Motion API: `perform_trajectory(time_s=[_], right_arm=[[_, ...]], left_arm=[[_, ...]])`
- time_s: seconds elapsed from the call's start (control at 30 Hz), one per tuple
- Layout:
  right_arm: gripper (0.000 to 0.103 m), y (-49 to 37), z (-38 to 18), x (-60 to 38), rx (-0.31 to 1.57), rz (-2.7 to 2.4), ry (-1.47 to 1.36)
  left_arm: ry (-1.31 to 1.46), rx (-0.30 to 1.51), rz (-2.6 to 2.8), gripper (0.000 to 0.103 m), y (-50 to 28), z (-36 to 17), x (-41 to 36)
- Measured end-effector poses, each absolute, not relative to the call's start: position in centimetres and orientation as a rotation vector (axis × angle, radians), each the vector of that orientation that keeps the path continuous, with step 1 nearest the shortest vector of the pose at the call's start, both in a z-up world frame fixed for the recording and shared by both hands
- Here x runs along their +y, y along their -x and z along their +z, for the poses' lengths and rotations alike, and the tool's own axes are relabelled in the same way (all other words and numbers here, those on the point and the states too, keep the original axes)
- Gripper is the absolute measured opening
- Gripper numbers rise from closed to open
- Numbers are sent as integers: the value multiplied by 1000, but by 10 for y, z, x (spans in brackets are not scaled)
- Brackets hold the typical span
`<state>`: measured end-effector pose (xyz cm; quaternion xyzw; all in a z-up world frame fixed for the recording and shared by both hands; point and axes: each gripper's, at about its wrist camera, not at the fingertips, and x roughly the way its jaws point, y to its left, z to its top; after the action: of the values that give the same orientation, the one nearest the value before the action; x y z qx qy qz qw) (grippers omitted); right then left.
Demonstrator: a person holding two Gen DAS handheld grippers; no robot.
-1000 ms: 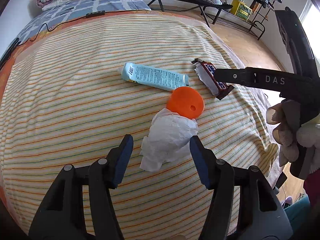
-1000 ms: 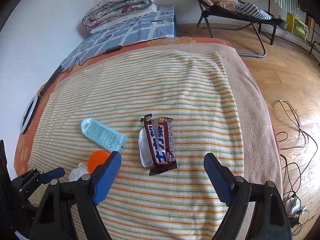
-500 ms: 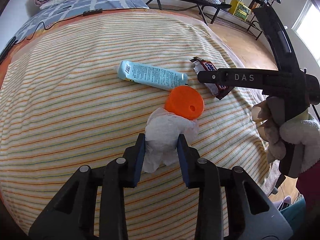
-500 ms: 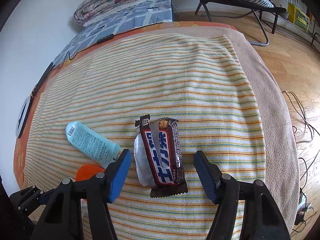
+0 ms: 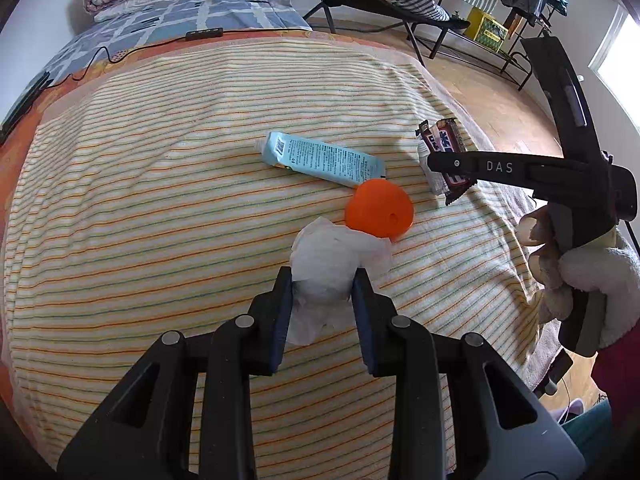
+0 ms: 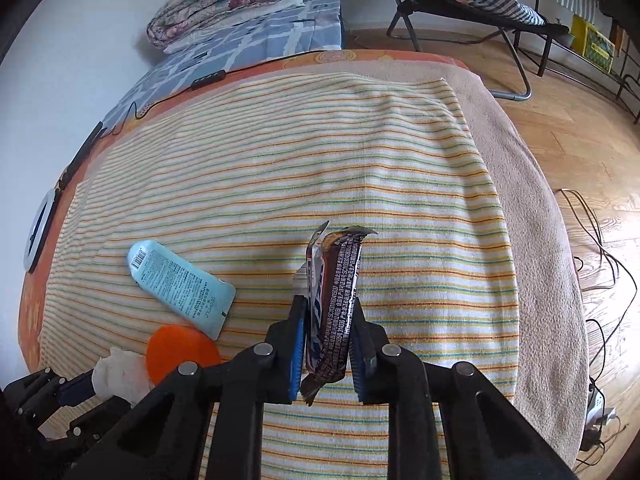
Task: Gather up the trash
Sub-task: 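Grasp the chocolate bar with right tool while left tool lifts the bag, then carry the bag in left tool and chocolate bar in right tool to the basket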
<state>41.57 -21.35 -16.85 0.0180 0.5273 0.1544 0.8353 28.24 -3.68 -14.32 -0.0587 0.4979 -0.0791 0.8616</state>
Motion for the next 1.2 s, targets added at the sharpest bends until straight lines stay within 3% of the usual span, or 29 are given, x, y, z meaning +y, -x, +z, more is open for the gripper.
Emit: perform_trajectory(time_s=[0.47, 1.2], right_arm=[[5, -386, -140, -213, 1049, 361, -26], [5, -258, -79, -193, 952, 539, -1]], left_arm=[[126, 1017, -137, 29, -247, -124, -20], [142, 958, -105, 29, -146, -88, -8]])
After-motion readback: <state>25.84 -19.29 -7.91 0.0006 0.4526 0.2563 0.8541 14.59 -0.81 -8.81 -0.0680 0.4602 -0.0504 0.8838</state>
